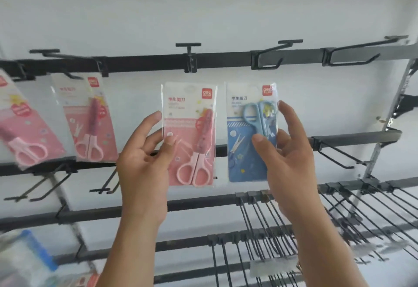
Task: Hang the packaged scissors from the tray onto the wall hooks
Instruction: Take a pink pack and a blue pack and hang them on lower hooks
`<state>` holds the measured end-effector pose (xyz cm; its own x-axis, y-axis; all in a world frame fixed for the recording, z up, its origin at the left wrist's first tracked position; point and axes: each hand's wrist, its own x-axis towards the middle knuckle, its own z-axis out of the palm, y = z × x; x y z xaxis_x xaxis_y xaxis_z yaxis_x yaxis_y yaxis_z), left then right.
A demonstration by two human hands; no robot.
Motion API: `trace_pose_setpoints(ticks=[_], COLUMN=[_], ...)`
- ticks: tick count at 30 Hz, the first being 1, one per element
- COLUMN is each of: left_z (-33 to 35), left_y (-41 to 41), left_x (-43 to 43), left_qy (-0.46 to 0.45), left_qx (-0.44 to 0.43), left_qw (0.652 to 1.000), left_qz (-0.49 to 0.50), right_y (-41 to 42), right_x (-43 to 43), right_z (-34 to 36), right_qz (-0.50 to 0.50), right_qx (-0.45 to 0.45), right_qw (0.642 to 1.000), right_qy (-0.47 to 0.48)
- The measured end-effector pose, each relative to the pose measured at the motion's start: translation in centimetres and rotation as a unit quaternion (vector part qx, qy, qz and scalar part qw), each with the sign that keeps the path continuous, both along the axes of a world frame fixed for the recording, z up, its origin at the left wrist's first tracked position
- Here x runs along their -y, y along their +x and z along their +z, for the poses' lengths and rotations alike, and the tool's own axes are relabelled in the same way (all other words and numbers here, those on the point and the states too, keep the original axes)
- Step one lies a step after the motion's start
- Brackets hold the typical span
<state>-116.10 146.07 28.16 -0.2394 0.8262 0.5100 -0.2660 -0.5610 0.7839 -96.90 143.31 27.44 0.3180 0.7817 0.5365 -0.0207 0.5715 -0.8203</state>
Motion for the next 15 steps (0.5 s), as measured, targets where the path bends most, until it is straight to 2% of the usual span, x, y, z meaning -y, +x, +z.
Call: trace_pose_setpoints(ticks=[7, 15], left_z=[2.0, 3.0], left_y=[2.9, 3.5], left_x=[0.8, -0.9], left_qy=[0.045, 0.042], left_qx=[0.013, 0.004], left_qw=[0.994, 0.988], left_qz=[0.101, 0.147], right_y=[2.6, 2.9], right_x=[0.0, -0.5], right_z=[0.6, 1.2], right_qz=[0.052, 0.052], right_qx=[0.005, 0.008], right_qw=[0.999, 0.998], right_qy=[0.012, 0.026])
